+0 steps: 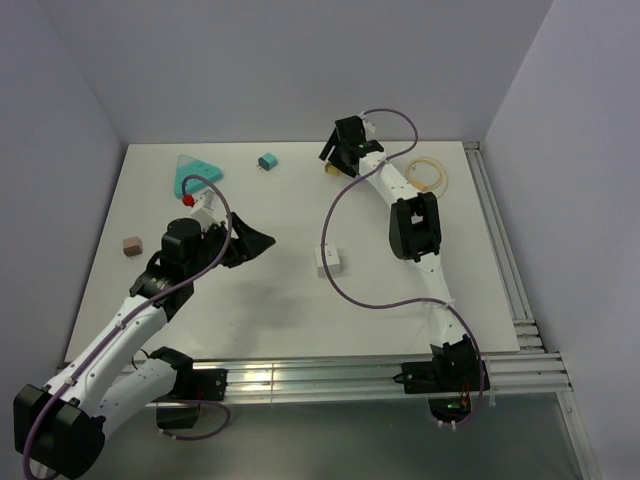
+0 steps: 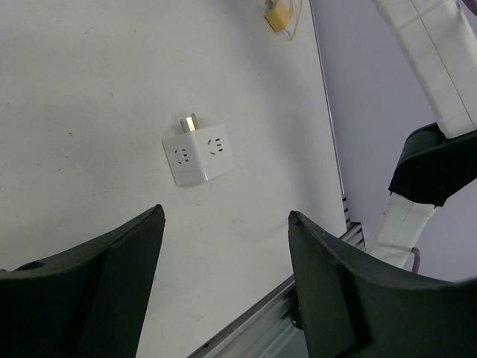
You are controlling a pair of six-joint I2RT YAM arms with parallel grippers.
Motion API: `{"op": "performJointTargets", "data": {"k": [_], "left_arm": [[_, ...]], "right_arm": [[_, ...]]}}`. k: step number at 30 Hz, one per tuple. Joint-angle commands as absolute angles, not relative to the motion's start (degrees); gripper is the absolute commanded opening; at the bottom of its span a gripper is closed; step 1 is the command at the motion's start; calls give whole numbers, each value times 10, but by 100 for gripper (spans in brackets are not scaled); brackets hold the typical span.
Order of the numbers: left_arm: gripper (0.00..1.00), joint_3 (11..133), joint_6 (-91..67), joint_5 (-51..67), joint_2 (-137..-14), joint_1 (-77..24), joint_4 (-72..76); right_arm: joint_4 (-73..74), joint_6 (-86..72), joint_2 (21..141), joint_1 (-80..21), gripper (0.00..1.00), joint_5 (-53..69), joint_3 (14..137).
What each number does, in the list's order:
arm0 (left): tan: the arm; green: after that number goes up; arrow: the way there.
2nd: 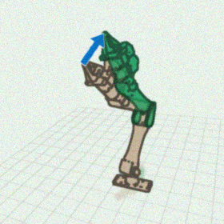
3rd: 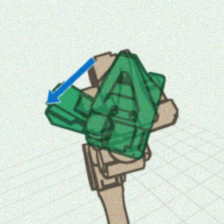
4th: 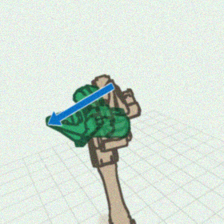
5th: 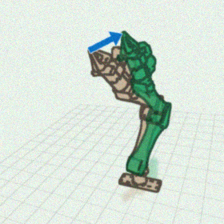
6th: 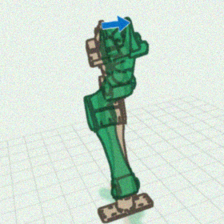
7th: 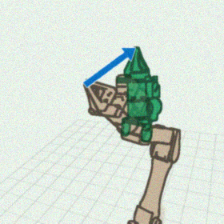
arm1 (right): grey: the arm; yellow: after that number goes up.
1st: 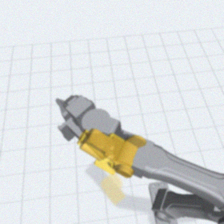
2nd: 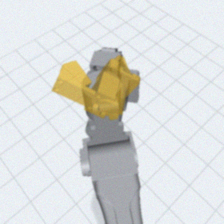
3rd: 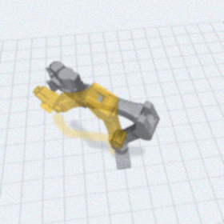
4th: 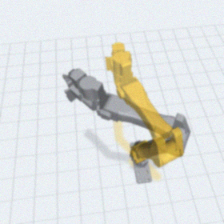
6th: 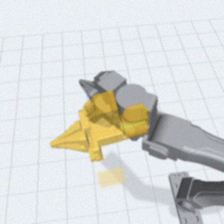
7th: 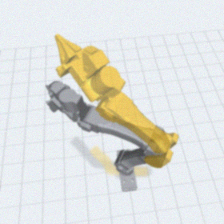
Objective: Insert the plug
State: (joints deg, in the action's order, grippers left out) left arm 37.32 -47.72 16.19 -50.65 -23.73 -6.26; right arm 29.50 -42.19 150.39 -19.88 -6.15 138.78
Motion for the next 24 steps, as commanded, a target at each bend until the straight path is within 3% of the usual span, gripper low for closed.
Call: {"op": "performJointTargets", "data": {"k": [1,24], "left_arm": [[73,396,-478,167,-507,-241,-33],[73,409,-488,176,-537,-242,-18]], "right_arm": [[322,-438,1516,-189,78,-60,1414],[330,-468,1536,-177,70,-15,1419]]}}
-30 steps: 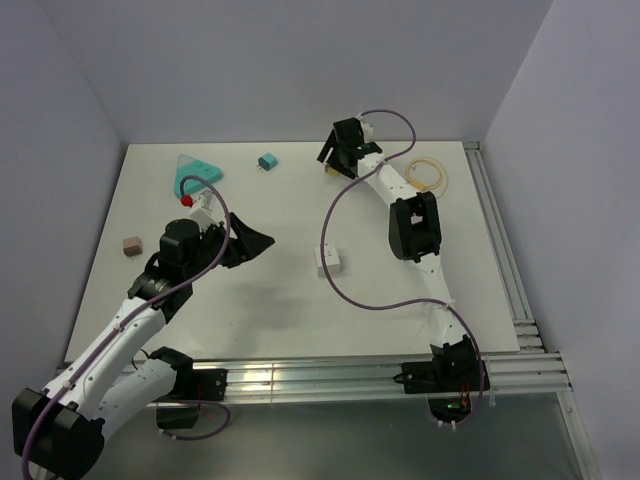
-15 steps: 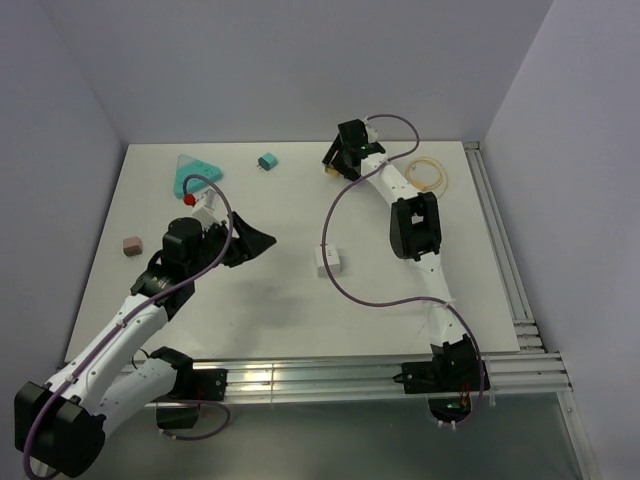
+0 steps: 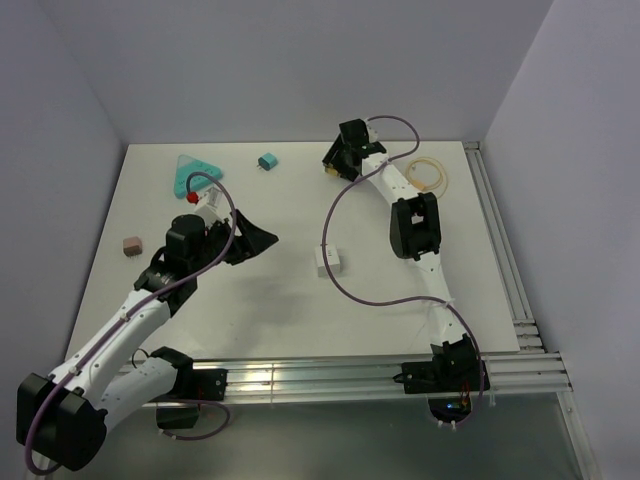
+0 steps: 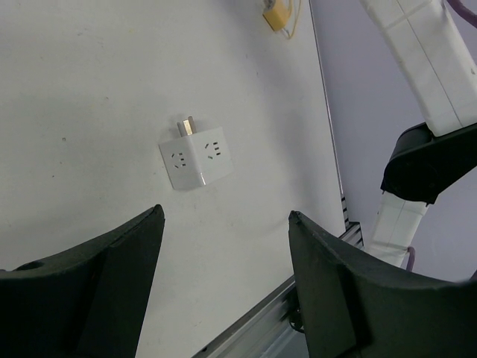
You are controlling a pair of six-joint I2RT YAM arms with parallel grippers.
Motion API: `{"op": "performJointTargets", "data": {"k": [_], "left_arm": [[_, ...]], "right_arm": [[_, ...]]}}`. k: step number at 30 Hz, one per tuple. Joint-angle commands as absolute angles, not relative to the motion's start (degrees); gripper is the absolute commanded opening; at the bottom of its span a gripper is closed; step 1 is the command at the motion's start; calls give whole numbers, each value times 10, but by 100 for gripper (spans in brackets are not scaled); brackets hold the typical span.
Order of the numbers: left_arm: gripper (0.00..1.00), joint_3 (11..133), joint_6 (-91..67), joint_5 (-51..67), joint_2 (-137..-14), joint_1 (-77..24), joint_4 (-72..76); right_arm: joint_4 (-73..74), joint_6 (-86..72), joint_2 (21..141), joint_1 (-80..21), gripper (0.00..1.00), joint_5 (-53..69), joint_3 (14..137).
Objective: Insert the plug
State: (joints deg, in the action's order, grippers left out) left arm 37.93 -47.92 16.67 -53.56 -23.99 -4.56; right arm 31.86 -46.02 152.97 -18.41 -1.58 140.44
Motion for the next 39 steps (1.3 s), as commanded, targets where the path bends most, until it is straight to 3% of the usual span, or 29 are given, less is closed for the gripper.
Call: {"op": "performJointTargets", "data": {"k": [1,23,35,39], "left_arm": [[73,409,-488,177,-537,-242,-17],[73,413,-490,181,-549,-243,-11],[73,414,-493,179,-544,-243,-12],[73,411,-494,178,-541,-243,-13]], "right_arm": [[332,-468,1536,-176,70,-14,1418],[339,-450,1496,-163,56,-25,1344],[278,-444,1417,-160,55,-3,1210],[189,-419,1343,-162,55,22,1092]]}}
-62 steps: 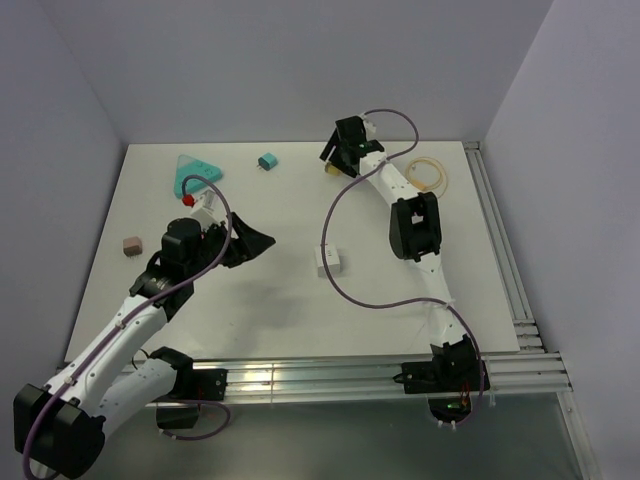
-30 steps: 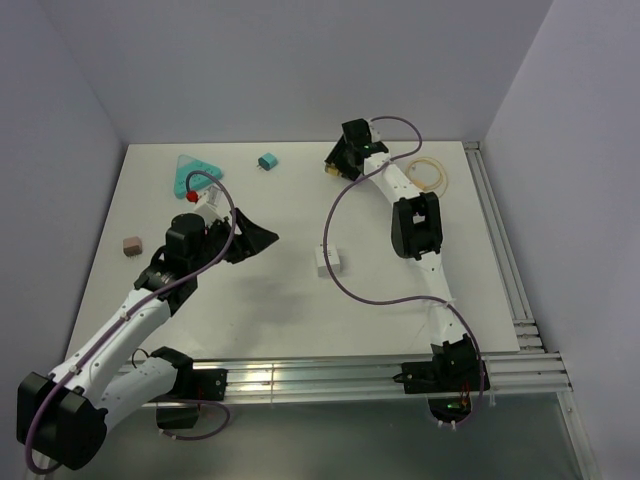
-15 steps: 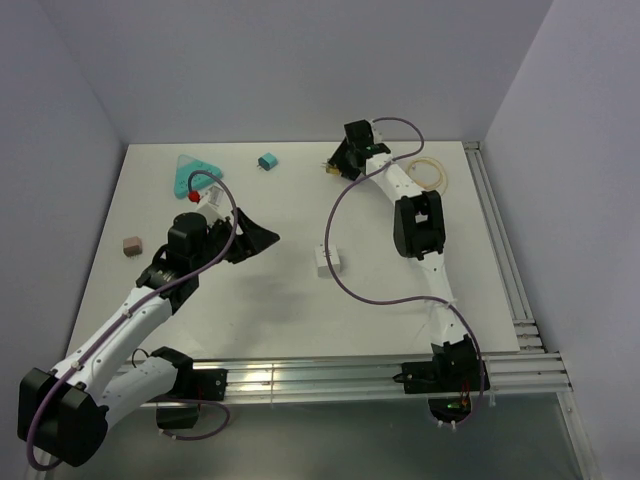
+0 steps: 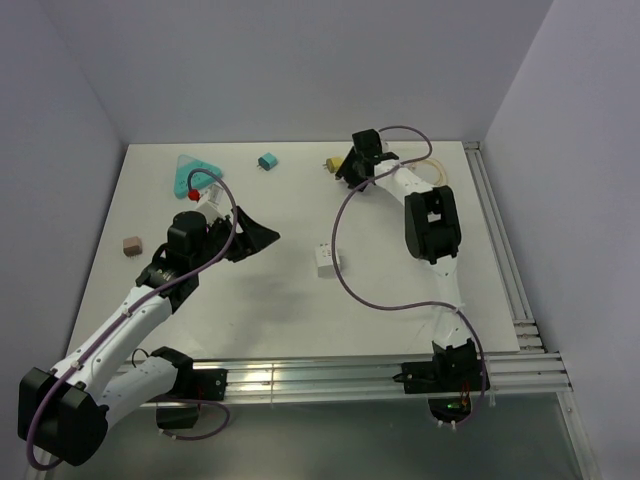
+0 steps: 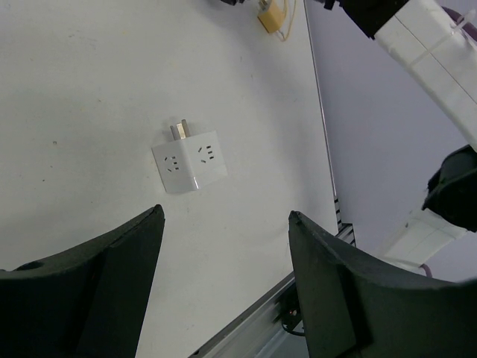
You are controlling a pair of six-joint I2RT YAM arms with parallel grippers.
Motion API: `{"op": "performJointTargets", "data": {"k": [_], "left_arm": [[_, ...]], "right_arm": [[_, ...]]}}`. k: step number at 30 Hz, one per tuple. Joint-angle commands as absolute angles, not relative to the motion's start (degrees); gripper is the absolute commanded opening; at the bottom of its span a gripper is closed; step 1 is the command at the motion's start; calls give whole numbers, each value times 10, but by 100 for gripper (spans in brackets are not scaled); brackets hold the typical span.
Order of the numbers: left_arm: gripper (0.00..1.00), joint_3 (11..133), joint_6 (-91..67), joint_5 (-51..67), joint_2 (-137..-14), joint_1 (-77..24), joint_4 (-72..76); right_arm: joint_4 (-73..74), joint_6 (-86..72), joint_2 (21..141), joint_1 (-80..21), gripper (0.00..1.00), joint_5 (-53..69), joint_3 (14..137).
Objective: Insert the plug
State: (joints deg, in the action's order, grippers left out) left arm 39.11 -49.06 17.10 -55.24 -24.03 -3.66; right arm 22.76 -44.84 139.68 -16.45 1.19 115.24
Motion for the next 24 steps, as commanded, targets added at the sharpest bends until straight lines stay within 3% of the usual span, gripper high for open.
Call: {"op": "performJointTargets", "data": {"k": [1,3,4,7,11,19,24], "left_arm": [[73,411,-493,176,-541,-243,-14],[73,412,-492,175,-542,-243,-14],[73,413,-492,176,-544,-243,-14],[73,412,-492,178,-548,-243,-13],[73,410,-494,174,-548,-243,-10],[73,412,-487,161,-565,-244,-5],[71,444,-478,113,-616,-243,24]], "right_arm": [[171,-414,1310,-165,56,24,1068],[133,-379,1291,-166,60,35,1028],[139,-368,1289,-167,68,31,1034],[208,-324,1324,-166,82,18,1119],[268,-288,1385,-160,83,13,1247],[265,-260,1441,-156,81,39,1324],[116,-296,1338,-155,73,34,1138]]}}
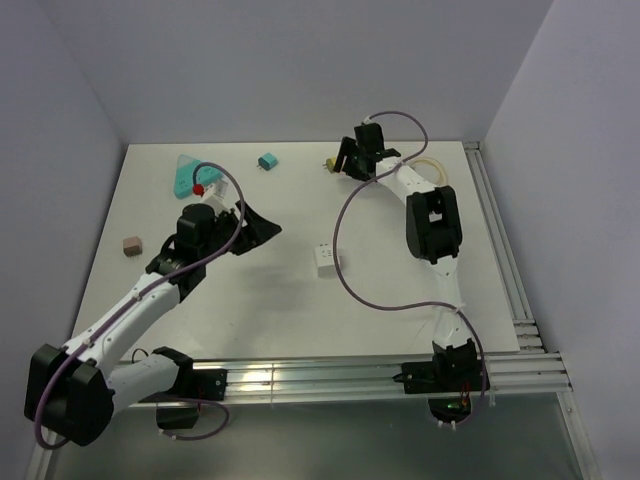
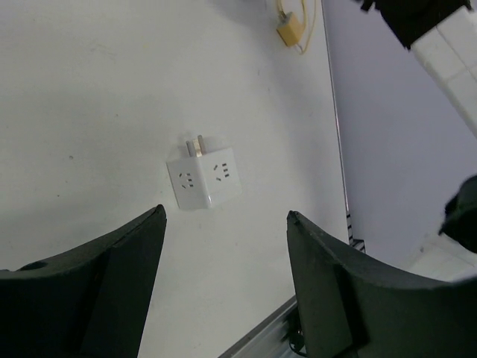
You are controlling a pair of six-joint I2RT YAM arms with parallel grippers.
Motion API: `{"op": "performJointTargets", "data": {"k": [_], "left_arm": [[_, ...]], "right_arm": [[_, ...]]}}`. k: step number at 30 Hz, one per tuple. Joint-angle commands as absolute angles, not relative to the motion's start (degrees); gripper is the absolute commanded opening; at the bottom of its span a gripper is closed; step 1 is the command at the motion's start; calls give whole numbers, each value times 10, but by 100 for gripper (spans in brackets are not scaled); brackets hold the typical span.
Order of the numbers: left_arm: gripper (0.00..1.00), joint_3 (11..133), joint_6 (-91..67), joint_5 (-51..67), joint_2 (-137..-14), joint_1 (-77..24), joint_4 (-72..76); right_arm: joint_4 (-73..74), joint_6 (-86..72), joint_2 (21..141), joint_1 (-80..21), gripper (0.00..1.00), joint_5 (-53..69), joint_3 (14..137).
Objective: Insert the plug
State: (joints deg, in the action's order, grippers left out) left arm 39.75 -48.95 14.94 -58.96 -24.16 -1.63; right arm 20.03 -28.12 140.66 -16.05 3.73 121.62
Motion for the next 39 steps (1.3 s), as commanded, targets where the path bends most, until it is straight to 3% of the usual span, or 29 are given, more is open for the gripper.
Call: {"op": "performJointTargets", "data": {"k": [1,7,11,15,20,24,29,34,36,37,39], "left_arm": [[70,452,-480,112,-641,-244,35],[50,527,-491,102,-742,-243,76],[53,593,-481,76,-827,-243,89],[58,706,-444,135,-938,-244,122],[49,883,-383,183,-1139,-247,65],[48,1018,-353,151,-1247,-244,52],[36,1164,-318,128,-1362,-238,33],[28,1177,-344,114,-1402,-217,94],[20,1187,-381,112,-1425,-207,117],[11,1188,-399,117,-1433,-202,133],[7,1194,-463,133,-1462,-191,166]], "right_arm": [[105,-298,1320,-154,72,33,1118],[111,-300,1250,-144,72,41,1058],[84,-319,1187,-133,71,52,975],[48,-336,1131,-118,72,62,893],[13,-353,1085,-84,74,106,812],[-29,-360,1058,-65,74,135,766],[-48,-355,1043,-59,74,141,726],[-71,-362,1046,-55,74,150,705],[-77,-366,1048,-55,74,156,702],[-80,-369,1048,-55,74,156,698],[-92,-374,1049,-55,74,159,693]]}}
